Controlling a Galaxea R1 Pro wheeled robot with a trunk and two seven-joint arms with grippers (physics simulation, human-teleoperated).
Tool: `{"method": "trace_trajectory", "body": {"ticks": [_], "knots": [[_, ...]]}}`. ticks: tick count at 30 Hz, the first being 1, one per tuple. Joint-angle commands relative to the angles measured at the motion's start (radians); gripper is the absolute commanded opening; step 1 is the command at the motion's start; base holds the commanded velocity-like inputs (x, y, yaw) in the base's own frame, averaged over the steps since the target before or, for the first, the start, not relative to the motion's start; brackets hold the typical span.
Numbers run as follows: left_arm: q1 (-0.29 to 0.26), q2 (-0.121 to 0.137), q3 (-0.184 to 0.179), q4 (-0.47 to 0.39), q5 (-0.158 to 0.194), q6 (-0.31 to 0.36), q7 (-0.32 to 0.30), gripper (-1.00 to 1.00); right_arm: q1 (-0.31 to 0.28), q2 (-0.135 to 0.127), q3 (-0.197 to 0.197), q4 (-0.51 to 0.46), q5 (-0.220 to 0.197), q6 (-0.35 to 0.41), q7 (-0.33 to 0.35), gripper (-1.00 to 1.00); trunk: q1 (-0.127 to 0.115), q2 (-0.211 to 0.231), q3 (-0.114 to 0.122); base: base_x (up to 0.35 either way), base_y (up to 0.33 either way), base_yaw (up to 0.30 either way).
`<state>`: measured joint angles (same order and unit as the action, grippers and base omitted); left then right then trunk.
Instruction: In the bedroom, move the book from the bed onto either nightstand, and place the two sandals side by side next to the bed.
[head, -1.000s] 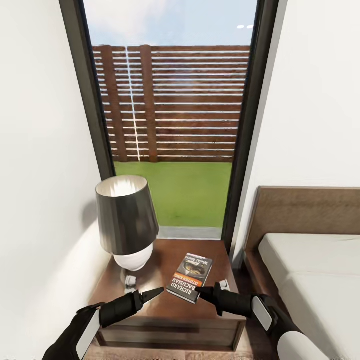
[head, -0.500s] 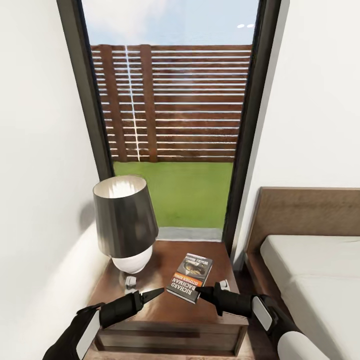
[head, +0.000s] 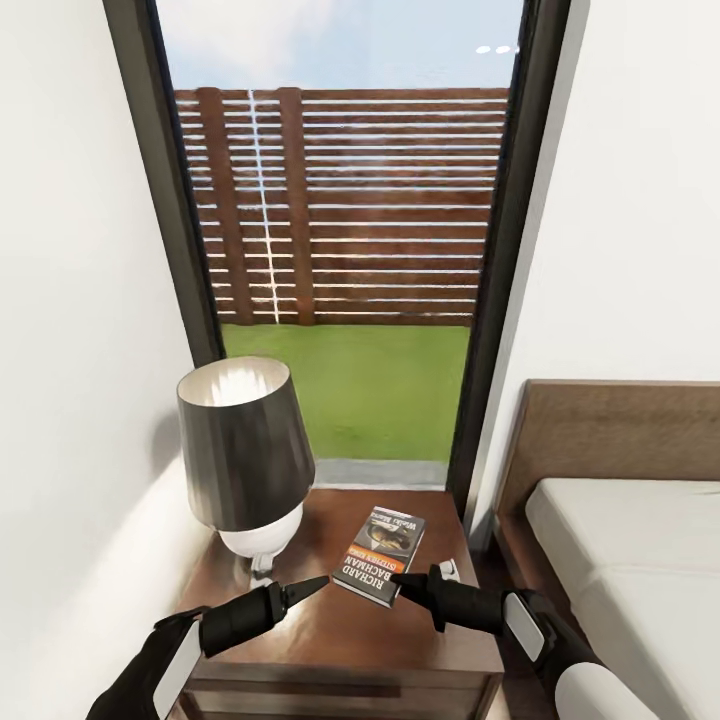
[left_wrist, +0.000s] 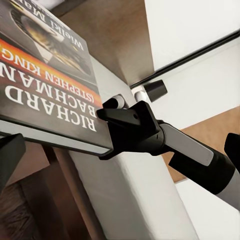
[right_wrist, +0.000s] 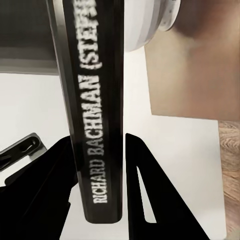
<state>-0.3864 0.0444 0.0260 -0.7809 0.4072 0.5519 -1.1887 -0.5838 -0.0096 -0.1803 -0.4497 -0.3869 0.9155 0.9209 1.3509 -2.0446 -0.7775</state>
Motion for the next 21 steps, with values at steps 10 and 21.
{"method": "trace_trajectory", "body": {"ticks": [10,21], "knots": [[0.000,0.000,0.000,0.000,0.004,0.009,-0.002,1.00,-0.001,0.000,-0.004,0.000,0.003,0.003,0.004,-1.00,0.008,-0.014,-0.007,0.007,0.000,0.000],[0.000,-0.001,0.000,0.000,0.004,0.011,-0.002,1.00,-0.001,0.000,-0.004,0.000,0.003,0.003,0.004,-1.00,0.050,-0.091,-0.042,0.000,0.000,0.000]]}}
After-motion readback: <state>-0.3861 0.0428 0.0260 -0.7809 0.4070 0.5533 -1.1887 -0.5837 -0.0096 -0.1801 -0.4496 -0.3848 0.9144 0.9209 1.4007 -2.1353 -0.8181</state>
